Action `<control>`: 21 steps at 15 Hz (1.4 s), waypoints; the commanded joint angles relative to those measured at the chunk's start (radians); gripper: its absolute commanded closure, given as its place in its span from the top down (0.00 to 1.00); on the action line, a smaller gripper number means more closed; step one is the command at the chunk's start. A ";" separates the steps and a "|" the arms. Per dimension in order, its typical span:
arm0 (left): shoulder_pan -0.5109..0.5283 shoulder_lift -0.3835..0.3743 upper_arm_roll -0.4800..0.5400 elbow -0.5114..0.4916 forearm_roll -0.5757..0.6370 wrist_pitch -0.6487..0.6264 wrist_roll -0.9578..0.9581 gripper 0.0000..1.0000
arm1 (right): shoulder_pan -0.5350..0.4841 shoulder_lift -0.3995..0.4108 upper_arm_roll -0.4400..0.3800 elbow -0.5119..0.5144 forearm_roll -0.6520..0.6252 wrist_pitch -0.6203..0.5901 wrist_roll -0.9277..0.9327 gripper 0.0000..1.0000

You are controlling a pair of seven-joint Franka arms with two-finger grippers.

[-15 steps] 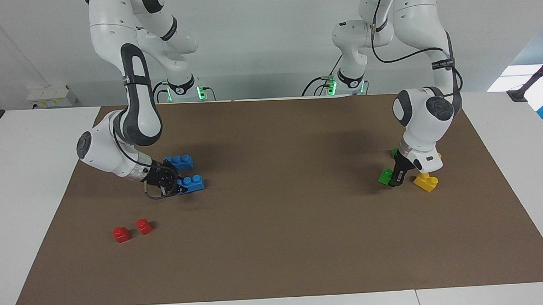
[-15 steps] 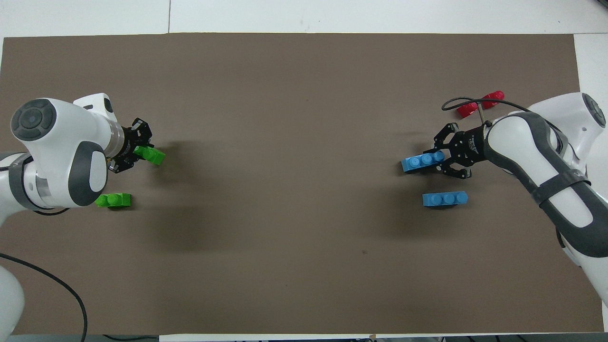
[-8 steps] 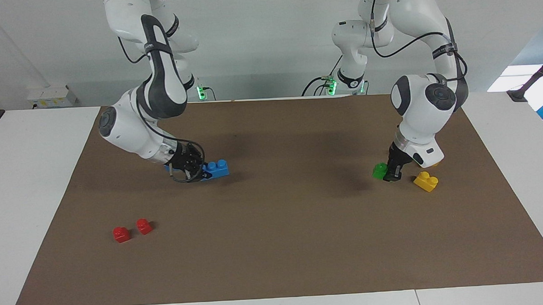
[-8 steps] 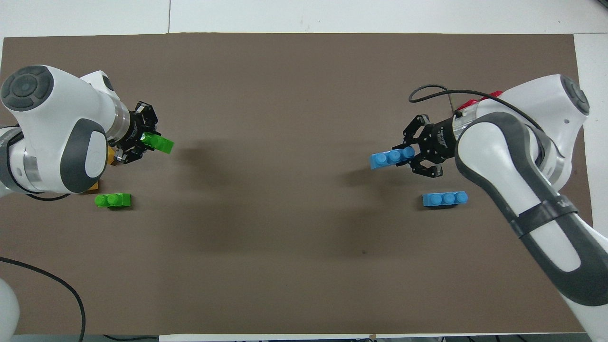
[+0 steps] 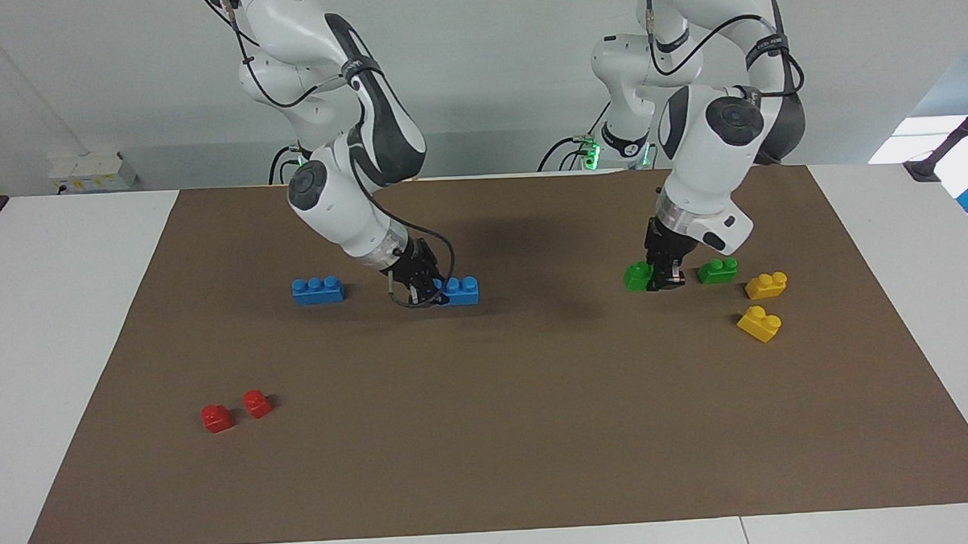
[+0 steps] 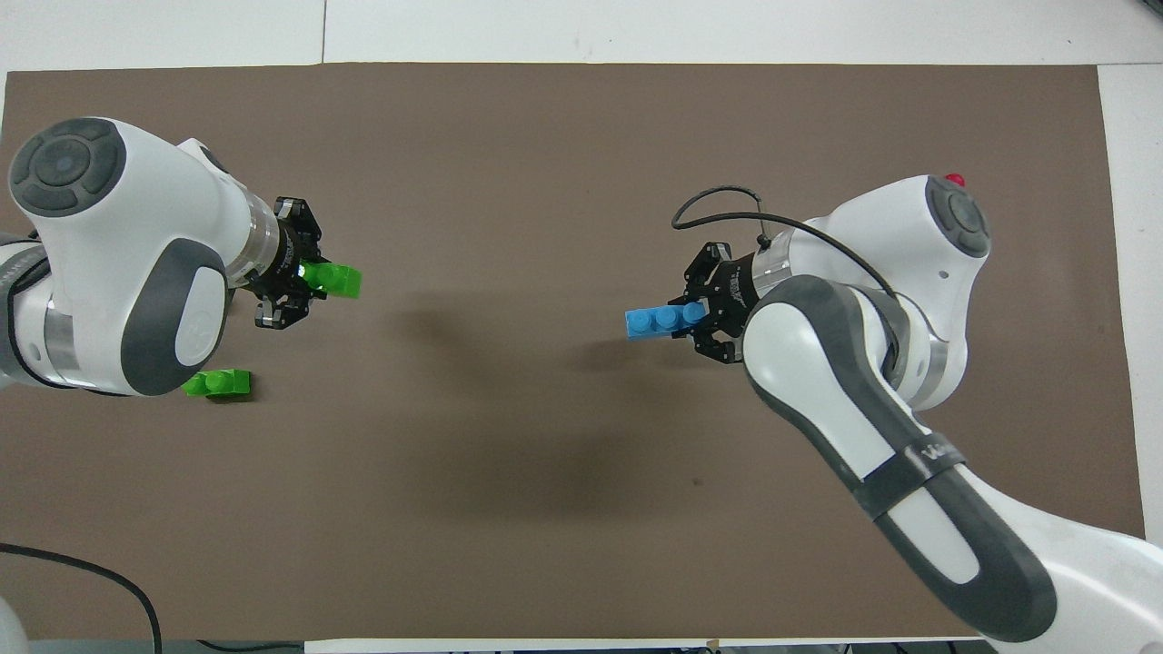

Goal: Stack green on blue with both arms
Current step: 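Carry the green and blue bricks toward each other with both grippers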

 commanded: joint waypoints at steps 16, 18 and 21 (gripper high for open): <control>-0.352 0.027 0.009 -0.085 0.012 0.185 -0.447 0.00 | 0.164 0.060 0.003 -0.133 0.302 0.262 -0.189 0.00; -0.361 0.033 0.009 -0.110 0.013 0.212 -0.455 0.00 | 0.177 0.075 0.003 -0.134 0.302 0.279 -0.197 0.00; -0.369 0.037 0.009 -0.122 0.015 0.224 -0.457 0.00 | 0.181 0.083 0.003 -0.134 0.302 0.286 -0.197 0.00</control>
